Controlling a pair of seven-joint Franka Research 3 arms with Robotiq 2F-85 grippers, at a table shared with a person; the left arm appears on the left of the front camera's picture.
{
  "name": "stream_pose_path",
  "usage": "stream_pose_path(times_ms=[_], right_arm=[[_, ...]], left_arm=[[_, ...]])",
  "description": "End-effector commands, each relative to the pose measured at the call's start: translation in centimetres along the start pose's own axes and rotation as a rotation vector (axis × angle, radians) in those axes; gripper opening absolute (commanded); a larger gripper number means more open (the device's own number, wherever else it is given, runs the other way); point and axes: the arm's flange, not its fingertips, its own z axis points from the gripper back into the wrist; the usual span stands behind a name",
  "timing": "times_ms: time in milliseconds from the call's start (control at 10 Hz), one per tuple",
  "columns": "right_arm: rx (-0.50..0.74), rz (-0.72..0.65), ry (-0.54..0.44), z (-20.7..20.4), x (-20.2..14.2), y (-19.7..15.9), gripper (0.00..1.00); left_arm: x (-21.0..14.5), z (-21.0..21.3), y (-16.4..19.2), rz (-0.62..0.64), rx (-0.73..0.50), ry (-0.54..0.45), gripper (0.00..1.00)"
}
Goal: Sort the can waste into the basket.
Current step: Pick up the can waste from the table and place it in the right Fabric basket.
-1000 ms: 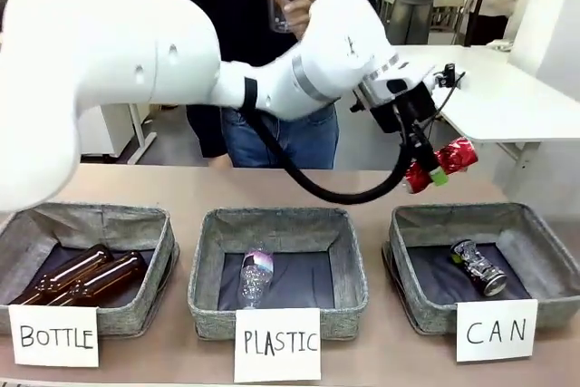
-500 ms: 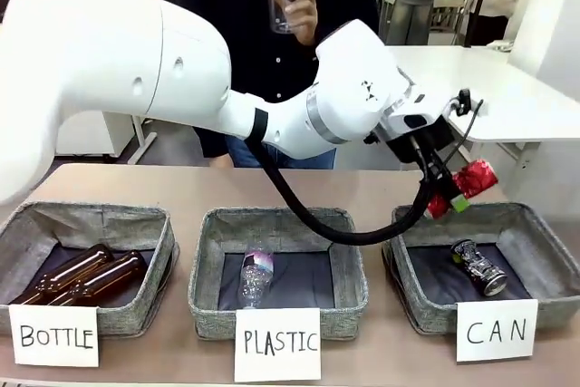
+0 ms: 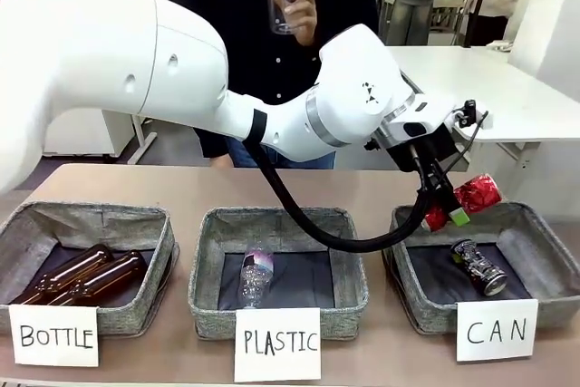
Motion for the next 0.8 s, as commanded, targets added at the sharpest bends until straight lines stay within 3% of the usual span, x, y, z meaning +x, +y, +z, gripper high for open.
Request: stream_pose_path(times_ms=[0, 400, 500, 600, 700], right_arm=[[-0.006, 0.002, 0.009, 0.3, -0.5, 0.2, 1.00], [-0.006, 0.002, 0.009, 0.3, -0.5, 0.2, 1.00], [-0.006, 0.002, 0.009, 0.3, -0.5, 0.2, 1.00], [0.000, 0.000, 0.000, 0.0, 0.0, 0.0, 1.00], [0.009, 0.062, -0.008, -0.9, 0.1, 1.9, 1.00]], left_arm=[[-0.2, 0.6, -0.5, -0.026, -0.007, 0.001, 1.00], [-0.6, 2.1, -1.1, -0.020, 0.002, -0.011, 1.00], [-1.0, 3.4, -1.2, 0.044, -0.050, 0.045, 1.00], [-1.8, 5.9, -2.2, 0.124, -0.142, 0.104, 1.00], [-3.4, 9.9, -4.4, 0.173, -0.109, 0.093, 1.00]])
